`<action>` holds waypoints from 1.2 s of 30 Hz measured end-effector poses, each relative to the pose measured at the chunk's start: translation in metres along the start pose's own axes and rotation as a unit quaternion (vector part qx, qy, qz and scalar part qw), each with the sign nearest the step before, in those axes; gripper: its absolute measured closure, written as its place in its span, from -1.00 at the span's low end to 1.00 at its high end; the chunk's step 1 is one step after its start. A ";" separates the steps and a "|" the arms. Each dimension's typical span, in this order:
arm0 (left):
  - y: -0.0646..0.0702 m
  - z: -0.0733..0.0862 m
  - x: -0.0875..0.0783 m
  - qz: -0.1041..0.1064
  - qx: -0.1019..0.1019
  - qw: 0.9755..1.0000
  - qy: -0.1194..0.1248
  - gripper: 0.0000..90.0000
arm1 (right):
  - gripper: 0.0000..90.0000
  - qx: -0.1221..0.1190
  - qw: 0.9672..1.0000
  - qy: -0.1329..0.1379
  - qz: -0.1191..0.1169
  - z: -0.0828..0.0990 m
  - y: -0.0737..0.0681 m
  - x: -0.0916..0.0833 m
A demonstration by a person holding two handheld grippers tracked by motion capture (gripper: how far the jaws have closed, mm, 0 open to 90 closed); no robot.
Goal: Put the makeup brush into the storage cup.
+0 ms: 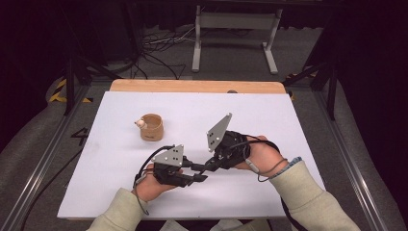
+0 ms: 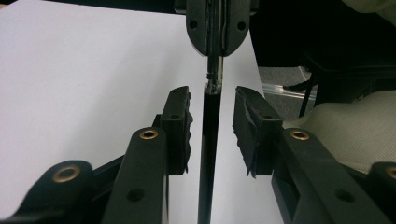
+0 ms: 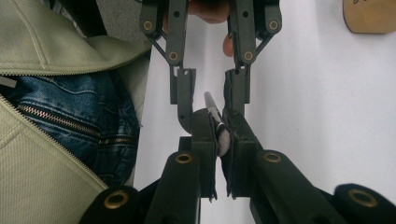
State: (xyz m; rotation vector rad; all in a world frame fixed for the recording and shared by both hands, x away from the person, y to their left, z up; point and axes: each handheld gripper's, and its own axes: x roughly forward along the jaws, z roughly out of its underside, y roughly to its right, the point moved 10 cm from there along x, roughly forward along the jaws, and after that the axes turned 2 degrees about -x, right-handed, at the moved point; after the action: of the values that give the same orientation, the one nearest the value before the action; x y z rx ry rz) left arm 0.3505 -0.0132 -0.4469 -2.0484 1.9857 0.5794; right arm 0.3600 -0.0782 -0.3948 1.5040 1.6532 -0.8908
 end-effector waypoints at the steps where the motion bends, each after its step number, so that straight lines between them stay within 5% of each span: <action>1: 0.000 0.000 0.000 0.001 -0.001 1.000 -0.001 0.51 | 0.88 -0.001 1.000 -0.001 0.000 -0.001 0.000 0.001; 12: 0.002 0.003 0.000 0.000 0.005 1.000 -0.012 0.83 | 0.88 -0.004 1.000 -0.003 -0.008 -0.003 -0.001 0.007; 24: 0.003 0.003 0.000 0.001 0.015 1.000 -0.014 0.85 | 0.83 -0.010 1.000 0.020 -0.011 -0.001 -0.003 0.006; 31: 0.002 0.002 -0.004 -0.003 0.015 1.000 -0.010 0.85 | 0.17 0.012 0.997 0.068 0.017 0.000 0.002 -0.004; 36: -0.001 0.001 -0.008 -0.008 0.012 1.000 -0.004 0.85 | -0.27 0.028 0.990 0.124 0.059 0.008 0.005 -0.018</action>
State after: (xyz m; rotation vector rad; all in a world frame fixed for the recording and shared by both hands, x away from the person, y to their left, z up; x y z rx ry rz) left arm 0.3509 -0.0052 -0.4440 -2.0433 1.9614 0.5563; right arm 0.3667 -0.0939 -0.3838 1.7907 1.7017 -0.7138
